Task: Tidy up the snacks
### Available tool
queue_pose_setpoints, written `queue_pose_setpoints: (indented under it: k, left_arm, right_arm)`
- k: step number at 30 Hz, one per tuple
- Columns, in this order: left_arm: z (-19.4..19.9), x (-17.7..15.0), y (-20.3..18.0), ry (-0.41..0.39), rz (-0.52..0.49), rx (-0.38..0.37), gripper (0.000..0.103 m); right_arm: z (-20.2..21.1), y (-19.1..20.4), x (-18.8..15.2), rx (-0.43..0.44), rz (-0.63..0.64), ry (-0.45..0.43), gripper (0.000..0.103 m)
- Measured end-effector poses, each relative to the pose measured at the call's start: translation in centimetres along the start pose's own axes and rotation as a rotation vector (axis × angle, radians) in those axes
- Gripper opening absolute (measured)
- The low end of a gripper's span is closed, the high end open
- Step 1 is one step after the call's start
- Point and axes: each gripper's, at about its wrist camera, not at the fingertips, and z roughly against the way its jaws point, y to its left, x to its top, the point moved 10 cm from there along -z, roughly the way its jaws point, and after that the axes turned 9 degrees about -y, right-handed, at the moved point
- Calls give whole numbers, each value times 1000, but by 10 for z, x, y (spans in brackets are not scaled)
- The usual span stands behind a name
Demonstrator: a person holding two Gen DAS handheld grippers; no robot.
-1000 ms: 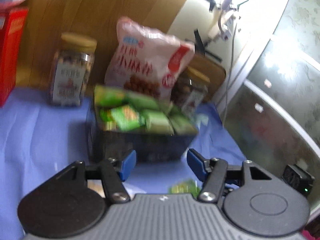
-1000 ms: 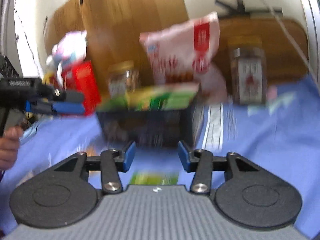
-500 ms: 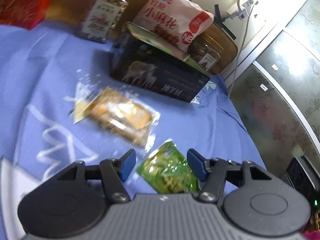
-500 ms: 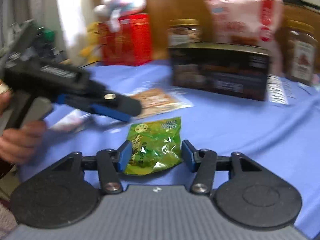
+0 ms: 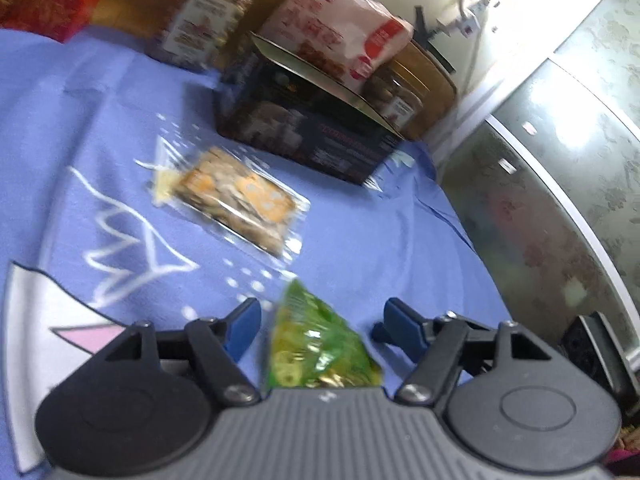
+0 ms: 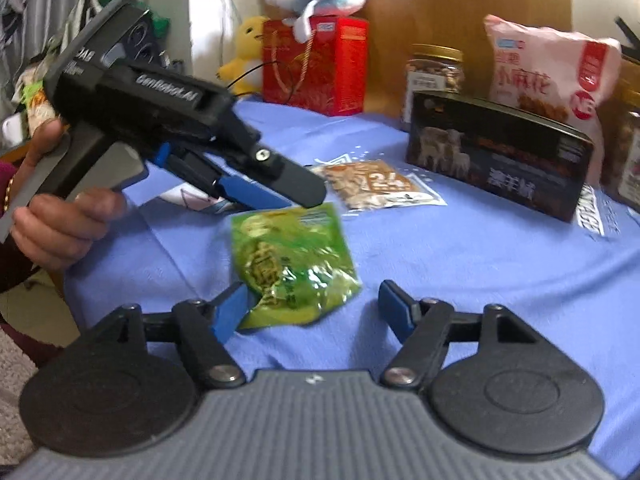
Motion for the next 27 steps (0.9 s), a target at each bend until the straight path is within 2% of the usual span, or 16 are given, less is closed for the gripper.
queue_pose_setpoints:
  k: [1, 5, 6, 7, 8, 13, 17, 27]
  left_arm:
    - [-1, -3, -3, 14, 6, -16, 65]
    - [-4, -13, -9, 38, 11, -33, 43]
    - [-4, -16, -8, 43, 24, -39, 36]
    - [-5, -19, -8, 48, 38, -45, 31]
    - [-5, -21, -8, 54, 47, -46, 22]
    - [-3, -22, -4, 39, 83, -51, 22]
    - [-1, -12, -10, 24, 50, -40, 19]
    - [-13, 47, -40, -42, -73, -60, 19]
  right_arm:
    - [2, 0, -2, -8, -4, -4, 69]
    - [10, -4, -3, -31, -13, -17, 62]
    - [11, -4, -4, -30, -15, -18, 55]
    - [11, -3, -3, -27, -17, -19, 42]
    - [11, -3, -3, -25, -18, -20, 42]
    - [11, -2, -2, -25, -41, -27, 40]
    - [9, 0, 0, -32, -38, -42, 38]
    - [11, -26, 44, -131, 40, -188, 38]
